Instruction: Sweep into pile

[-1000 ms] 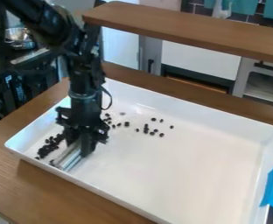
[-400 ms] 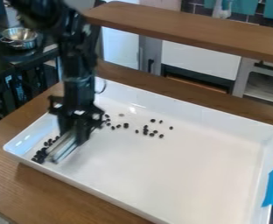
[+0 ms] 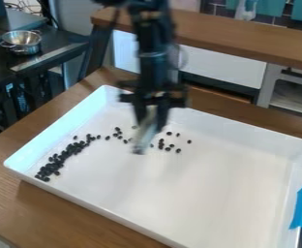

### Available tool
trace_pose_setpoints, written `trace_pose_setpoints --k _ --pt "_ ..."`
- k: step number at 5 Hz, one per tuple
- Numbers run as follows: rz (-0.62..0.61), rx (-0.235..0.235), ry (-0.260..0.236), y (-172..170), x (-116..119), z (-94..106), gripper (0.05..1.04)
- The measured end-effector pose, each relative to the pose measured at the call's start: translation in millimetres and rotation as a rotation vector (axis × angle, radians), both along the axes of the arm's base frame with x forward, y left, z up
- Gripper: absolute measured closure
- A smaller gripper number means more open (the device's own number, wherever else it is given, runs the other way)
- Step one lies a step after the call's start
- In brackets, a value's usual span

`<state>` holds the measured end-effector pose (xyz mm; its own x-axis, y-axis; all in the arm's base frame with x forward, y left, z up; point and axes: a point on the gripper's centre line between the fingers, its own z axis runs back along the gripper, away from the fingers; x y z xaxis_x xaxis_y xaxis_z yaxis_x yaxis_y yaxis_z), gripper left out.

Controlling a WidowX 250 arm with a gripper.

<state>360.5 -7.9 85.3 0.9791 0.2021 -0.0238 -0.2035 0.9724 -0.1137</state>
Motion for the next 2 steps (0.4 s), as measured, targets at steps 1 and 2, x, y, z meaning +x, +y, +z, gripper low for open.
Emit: trace_pose_setpoints --k 1,2 --pt "0.006 0.013 0.005 -48 20 -9.4 0.704" --pt "0.009 0.051 0.002 -72 30 -26.1 0.704"
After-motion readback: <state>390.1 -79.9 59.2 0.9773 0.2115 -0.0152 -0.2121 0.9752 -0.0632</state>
